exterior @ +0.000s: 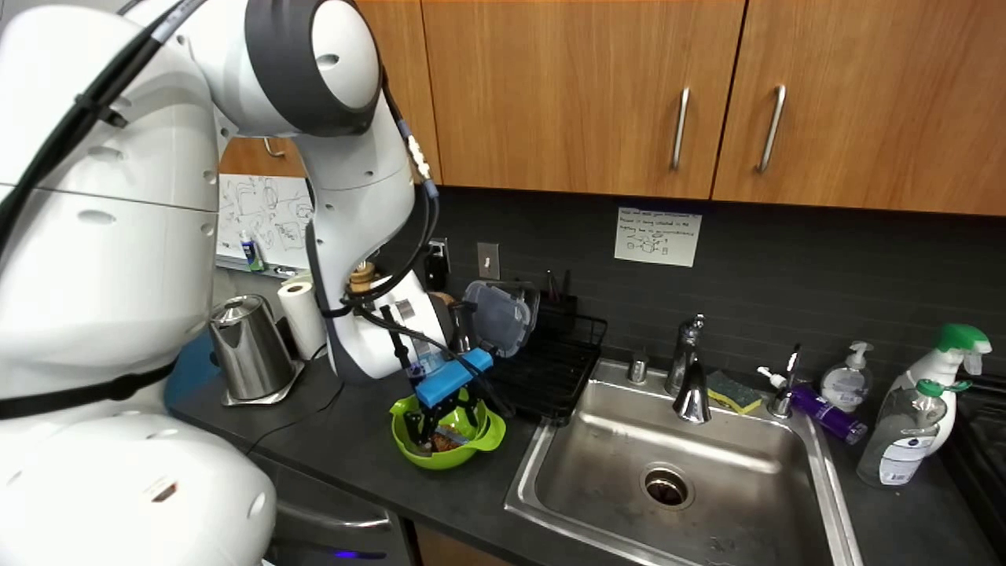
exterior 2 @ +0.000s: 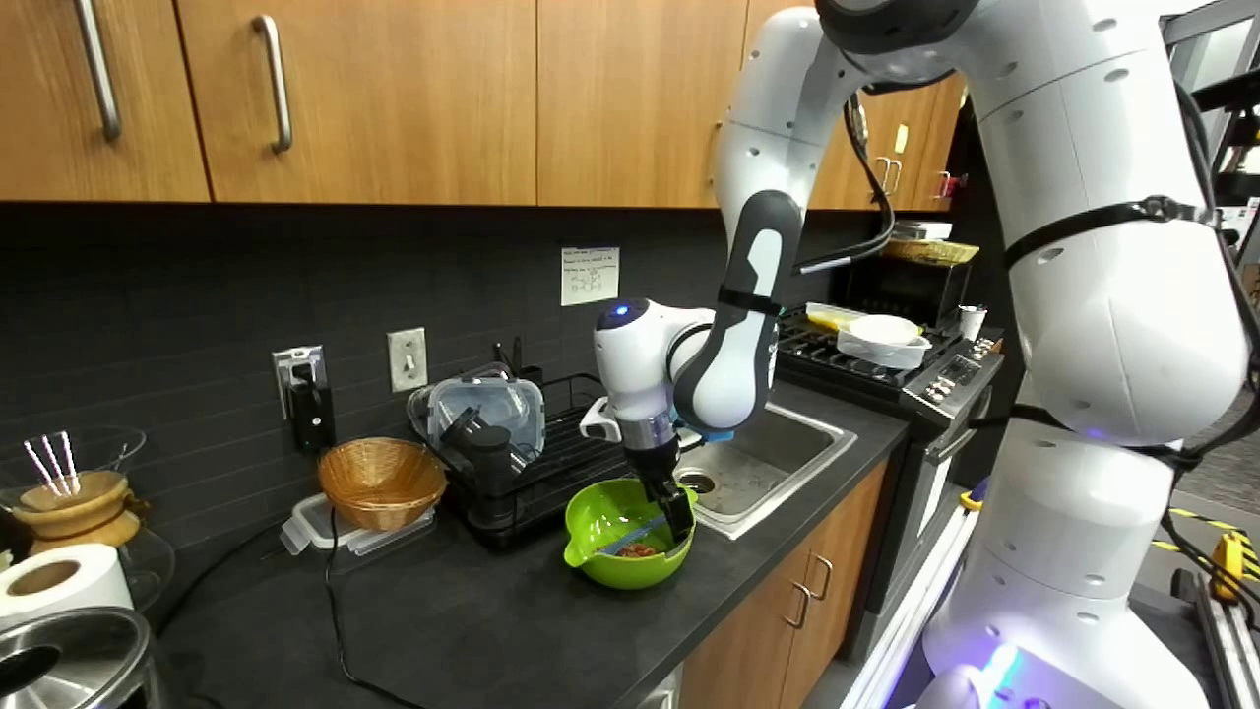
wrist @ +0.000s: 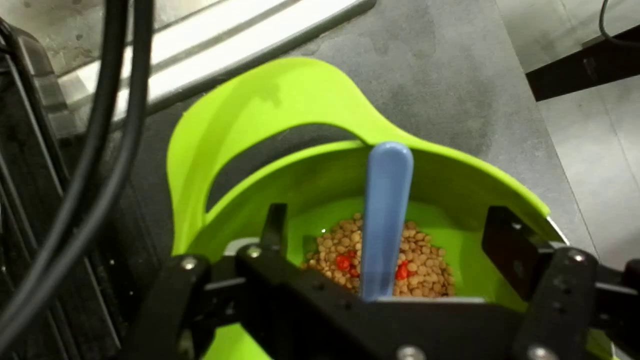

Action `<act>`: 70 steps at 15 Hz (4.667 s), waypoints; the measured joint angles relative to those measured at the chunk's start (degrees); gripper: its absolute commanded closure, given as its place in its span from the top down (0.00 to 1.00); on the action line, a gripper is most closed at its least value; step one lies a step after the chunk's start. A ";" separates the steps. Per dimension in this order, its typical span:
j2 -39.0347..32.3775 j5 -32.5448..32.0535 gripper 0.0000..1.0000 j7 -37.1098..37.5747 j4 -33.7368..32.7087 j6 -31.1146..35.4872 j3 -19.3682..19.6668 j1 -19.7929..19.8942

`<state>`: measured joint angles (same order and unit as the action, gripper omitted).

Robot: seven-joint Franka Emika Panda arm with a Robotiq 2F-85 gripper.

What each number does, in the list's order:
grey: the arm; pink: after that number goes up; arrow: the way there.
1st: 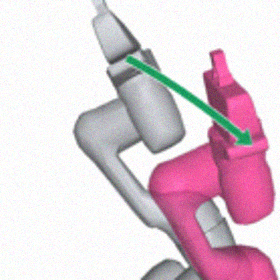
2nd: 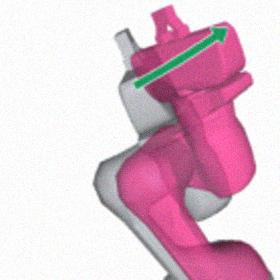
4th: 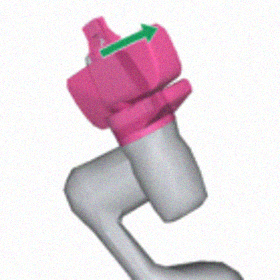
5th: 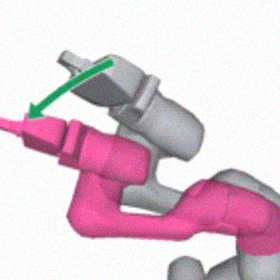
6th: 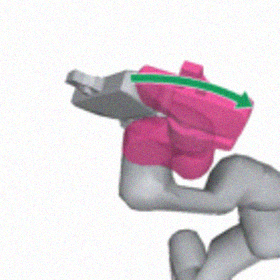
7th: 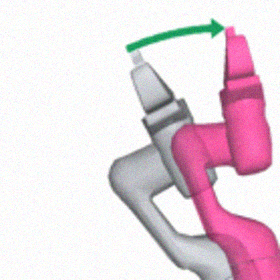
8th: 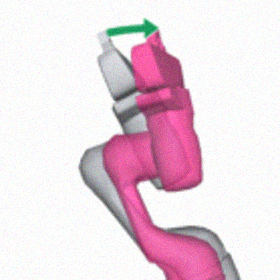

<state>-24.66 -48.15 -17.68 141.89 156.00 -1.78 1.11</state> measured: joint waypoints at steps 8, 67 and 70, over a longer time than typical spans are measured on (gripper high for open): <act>0.03 0.00 0.30 0.00 0.56 1.34 0.66 0.04; 11.41 8.21 0.05 2.88 2.45 -28.84 -2.08 -3.85; 11.28 8.36 0.05 2.68 1.87 -29.15 -2.33 -3.87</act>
<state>-13.38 -39.80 -15.00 143.76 126.85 -4.11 -2.76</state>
